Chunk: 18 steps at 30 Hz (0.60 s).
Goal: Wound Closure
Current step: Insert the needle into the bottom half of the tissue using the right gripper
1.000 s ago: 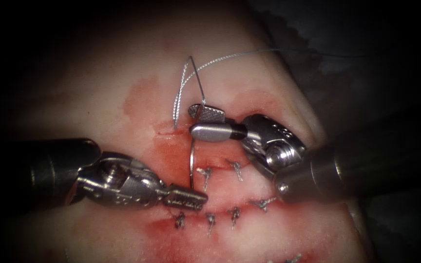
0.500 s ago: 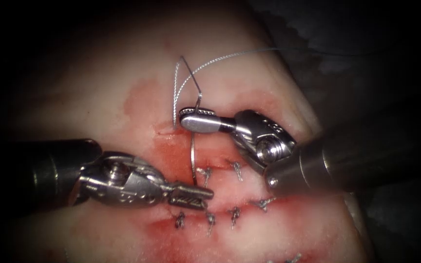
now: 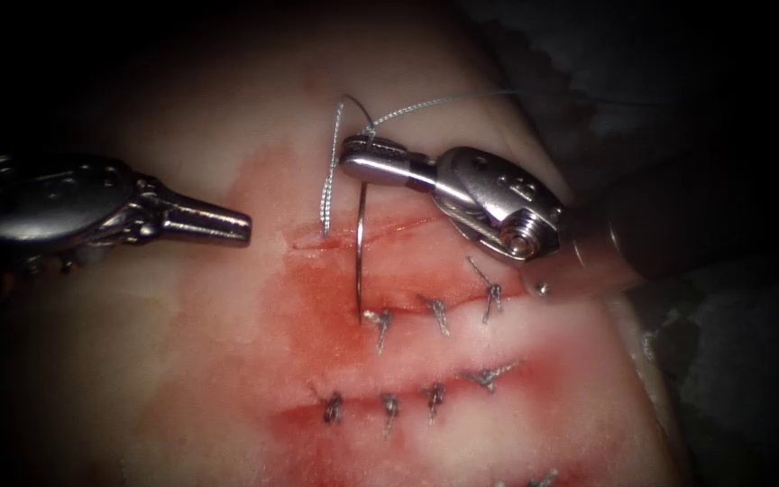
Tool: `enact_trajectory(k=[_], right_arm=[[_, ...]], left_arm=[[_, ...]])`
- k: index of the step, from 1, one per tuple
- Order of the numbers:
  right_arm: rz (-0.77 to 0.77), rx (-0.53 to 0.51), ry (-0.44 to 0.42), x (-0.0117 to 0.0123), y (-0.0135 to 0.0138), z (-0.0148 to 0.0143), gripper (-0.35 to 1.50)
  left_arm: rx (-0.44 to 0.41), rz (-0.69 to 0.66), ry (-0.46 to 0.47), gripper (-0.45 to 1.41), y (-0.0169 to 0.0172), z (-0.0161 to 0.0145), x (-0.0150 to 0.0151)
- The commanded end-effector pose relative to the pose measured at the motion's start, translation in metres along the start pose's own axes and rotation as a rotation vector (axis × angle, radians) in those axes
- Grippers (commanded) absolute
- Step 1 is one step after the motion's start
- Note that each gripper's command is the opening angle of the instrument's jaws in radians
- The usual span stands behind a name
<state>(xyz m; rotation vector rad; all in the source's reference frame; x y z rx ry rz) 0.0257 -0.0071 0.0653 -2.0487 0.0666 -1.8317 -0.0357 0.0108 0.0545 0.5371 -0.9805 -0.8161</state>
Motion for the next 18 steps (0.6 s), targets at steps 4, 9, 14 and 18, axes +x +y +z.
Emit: enact_trajectory(k=[4,9,14,18], right_arm=[[-0.246,0.048,-0.183,-0.0019,-0.0043,0.0013,-0.35],[-0.27,0.032,-0.216,-0.0029,-0.0047,0.0012,-0.35],[-0.287,0.003,-0.235,-0.0029,-0.0049,0.0013,-0.35],[-0.289,-0.032,-0.223,-0.0027,-0.0052,0.0013,-0.35]], left_arm=[[-0.009,0.003,0.102,-0.45,0.0036,0.0037,0.0042],[0.029,-0.143,0.102,-0.45,0.0051,0.0074,0.007],[0.042,-0.255,0.103,-0.45,0.0059,0.011,0.0084],[0.051,-0.278,0.093,-0.45,0.0076,0.0133,0.0086]])
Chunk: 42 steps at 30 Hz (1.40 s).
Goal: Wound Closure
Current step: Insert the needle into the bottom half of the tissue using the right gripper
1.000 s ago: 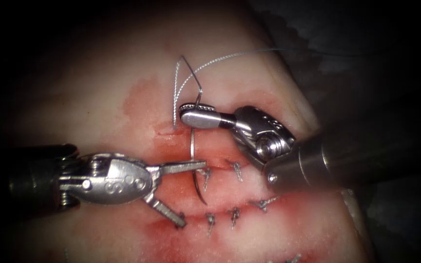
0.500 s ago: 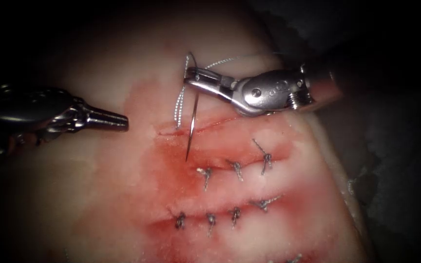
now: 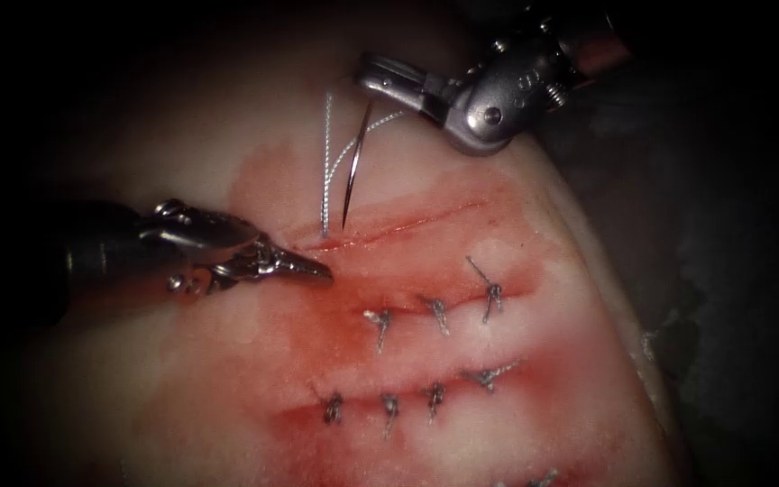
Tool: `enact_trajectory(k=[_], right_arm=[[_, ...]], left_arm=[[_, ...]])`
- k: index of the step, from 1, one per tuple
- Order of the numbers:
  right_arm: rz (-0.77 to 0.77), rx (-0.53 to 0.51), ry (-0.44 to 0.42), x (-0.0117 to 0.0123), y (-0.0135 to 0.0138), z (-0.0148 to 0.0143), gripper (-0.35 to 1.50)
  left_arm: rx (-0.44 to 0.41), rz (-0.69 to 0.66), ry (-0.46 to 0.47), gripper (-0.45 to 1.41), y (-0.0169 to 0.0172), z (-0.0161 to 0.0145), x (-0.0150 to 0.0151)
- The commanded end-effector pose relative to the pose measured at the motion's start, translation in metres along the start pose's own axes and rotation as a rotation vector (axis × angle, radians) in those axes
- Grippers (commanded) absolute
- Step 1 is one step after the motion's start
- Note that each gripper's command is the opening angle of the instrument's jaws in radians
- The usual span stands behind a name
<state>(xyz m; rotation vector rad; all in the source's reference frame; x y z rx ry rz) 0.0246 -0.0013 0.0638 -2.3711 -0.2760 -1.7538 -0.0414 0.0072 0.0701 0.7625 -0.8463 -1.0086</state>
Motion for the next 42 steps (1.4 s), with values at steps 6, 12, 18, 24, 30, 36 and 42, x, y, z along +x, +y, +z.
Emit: enact_trajectory(k=[6,12,18,24,30,36,42], right_arm=[[0.004,-0.029,0.005,0.0006,0.0005,0.0001,-0.35],[0.014,-0.035,0.018,0.0004,0.0009,-0.0001,-0.35],[0.017,-0.041,0.017,0.0006,0.001,0.0007,-0.35],[-0.009,-0.041,-0.021,0.0003,0.0,0.0015,-0.35],[-0.019,-0.077,-0.037,0.0001,-0.0004,0.002,-0.35],[-0.036,-0.141,-0.069,0.0001,-0.0004,0.0023,-0.35],[-0.037,-0.15,-0.073,-0.0001,-0.0004,0.0023,-0.35]], left_arm=[[-0.012,0.019,-0.037,-0.45,0.0035,0.0006,-0.0026],[-0.021,0.08,-0.045,-0.45,0.0041,0.0004,-0.0028],[-0.065,0.189,-0.002,-0.45,0.0037,0.0007,-0.0028],[-0.177,0.387,0.096,-0.45,0.0032,0.0008,-0.0028],[-0.262,0.502,0.205,-0.45,0.0028,0.0011,-0.0024],[-0.271,0.478,0.244,-0.45,0.0026,0.0014,-0.0014],[-0.153,0.379,0.255,-0.45,0.0027,0.0015,-0.0016]])
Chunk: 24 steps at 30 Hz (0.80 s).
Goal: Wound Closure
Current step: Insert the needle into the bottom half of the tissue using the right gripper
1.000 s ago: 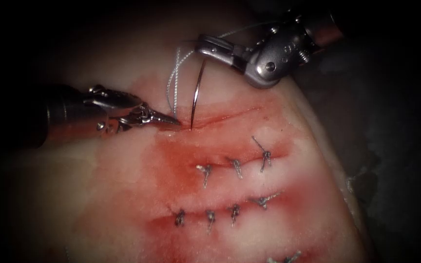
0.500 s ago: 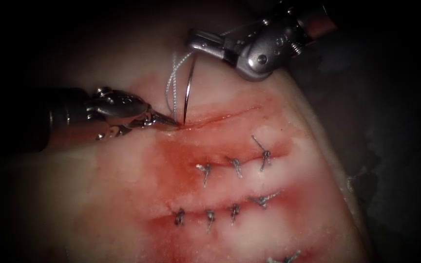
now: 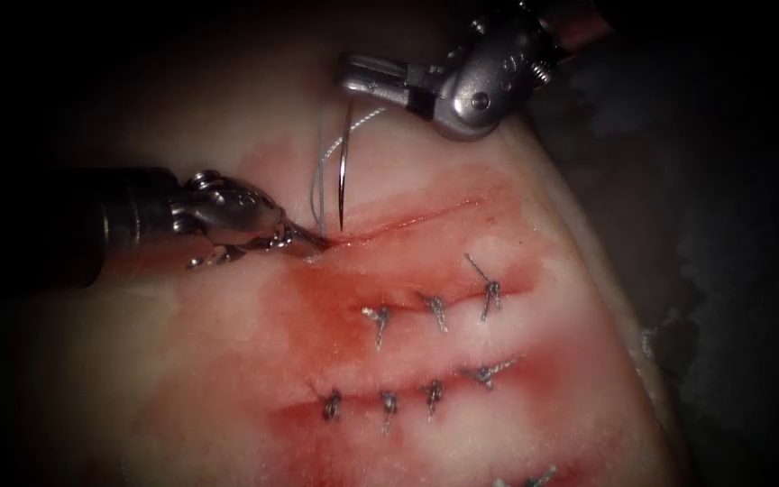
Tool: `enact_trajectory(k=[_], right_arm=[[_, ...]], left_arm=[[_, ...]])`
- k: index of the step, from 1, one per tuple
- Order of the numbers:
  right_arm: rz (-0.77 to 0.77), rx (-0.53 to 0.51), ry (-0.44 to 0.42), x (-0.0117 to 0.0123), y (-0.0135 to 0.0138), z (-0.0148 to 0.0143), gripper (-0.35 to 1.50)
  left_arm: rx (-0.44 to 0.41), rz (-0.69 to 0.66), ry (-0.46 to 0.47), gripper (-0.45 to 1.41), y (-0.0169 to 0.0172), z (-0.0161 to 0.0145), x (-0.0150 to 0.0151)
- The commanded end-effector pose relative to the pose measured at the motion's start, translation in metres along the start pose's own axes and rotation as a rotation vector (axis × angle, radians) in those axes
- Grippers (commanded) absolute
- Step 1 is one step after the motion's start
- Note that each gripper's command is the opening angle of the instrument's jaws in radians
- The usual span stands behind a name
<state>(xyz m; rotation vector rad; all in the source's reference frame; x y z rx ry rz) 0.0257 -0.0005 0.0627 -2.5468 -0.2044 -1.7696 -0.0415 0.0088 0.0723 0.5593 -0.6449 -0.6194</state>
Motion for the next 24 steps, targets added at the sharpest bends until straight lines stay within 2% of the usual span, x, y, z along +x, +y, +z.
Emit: enact_trajectory(k=[1,5,7,15,24], right_arm=[[-0.001,-0.003,-0.004,0.0008,0.0001,0.0008,-0.35],[0.001,-0.011,-0.006,0.0012,0.0006,0.0009,-0.35],[-0.005,-0.026,-0.006,0.0012,0.0009,0.0009,-0.35],[-0.045,-0.034,0.02,0.0024,0.0013,0.0003,-0.35],[-0.097,-0.049,0.037,0.0026,0.0009,0.0002,-0.35]], left_arm=[[0.026,-0.018,0.0,-0.45,0.0006,0.0005,-0.0008],[0.085,-0.064,0.023,-0.45,0.001,0.0004,-0.0016],[0.145,-0.112,0.04,-0.45,0.0014,0.0003,-0.0023],[0.278,-0.211,0.043,-0.45,0.0025,0.0005,-0.0031],[0.333,-0.199,0.098,-0.45,0.0018,0.0007,-0.0016]])
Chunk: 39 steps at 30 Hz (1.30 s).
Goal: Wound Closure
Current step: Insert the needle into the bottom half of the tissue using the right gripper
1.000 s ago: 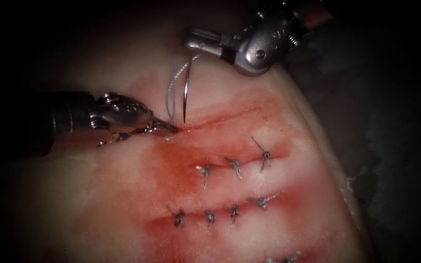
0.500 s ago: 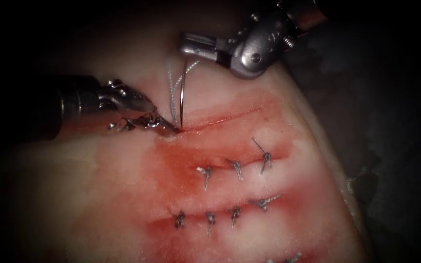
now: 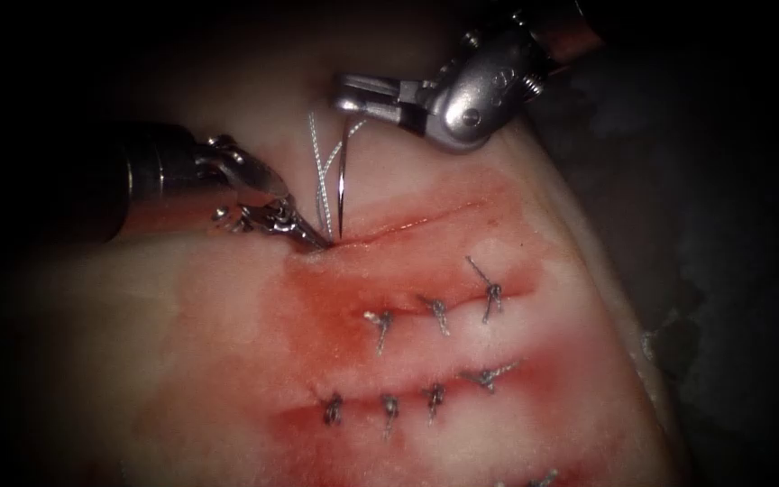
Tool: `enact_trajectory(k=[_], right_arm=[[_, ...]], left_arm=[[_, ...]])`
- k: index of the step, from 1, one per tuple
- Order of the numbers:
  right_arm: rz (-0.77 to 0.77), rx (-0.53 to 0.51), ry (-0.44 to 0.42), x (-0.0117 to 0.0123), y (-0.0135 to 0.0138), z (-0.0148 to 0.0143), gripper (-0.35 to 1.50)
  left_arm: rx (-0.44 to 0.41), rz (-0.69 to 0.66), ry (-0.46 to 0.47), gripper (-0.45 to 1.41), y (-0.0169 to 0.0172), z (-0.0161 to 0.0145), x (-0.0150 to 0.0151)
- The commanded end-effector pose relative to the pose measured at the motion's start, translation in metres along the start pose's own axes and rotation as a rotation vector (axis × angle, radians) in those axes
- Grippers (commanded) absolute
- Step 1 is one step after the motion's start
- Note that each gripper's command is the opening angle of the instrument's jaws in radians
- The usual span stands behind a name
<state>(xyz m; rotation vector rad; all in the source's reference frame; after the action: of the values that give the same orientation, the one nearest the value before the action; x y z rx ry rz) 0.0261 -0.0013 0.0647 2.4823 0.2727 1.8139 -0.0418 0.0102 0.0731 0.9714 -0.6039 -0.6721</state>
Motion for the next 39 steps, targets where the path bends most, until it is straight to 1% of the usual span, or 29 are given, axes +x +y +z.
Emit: enact_trajectory(k=[1,7,14,20,23,31,39], right_arm=[[-0.007,0.001,-0.003,0.0006,0.0,0.0007,-0.35],[-0.045,0.0,-0.001,0.0004,-0.0004,0.0009,-0.35],[-0.052,-0.001,0.003,0.001,0.0003,0.0014,-0.35],[-0.062,-0.002,0.005,0.0018,0.0012,0.0019,-0.35],[-0.063,-0.003,0.004,0.0019,0.0012,0.0018,-0.35],[-0.04,-0.006,0.0,0.0013,0.0011,0.0012,-0.35],[-0.027,-0.005,-0.002,0.0011,0.0012,0.0012,-0.35]], left_arm=[[0.003,0.01,-0.001,-0.45,0.0004,0.0001,-0.0007],[-0.026,0.026,0.052,-0.45,0.0005,-0.0004,0.0003],[-0.03,0.028,0.047,-0.45,0.0002,-0.0011,0.0],[0.012,0.027,0.007,-0.45,-0.0003,-0.0008,-0.001],[0.011,0.028,0.006,-0.45,-0.0004,-0.0008,-0.001],[0.01,0.033,0.008,-0.45,-0.0002,-0.0007,-0.0006],[0.012,0.035,0.01,-0.45,-0.0002,-0.0007,-0.0005]])
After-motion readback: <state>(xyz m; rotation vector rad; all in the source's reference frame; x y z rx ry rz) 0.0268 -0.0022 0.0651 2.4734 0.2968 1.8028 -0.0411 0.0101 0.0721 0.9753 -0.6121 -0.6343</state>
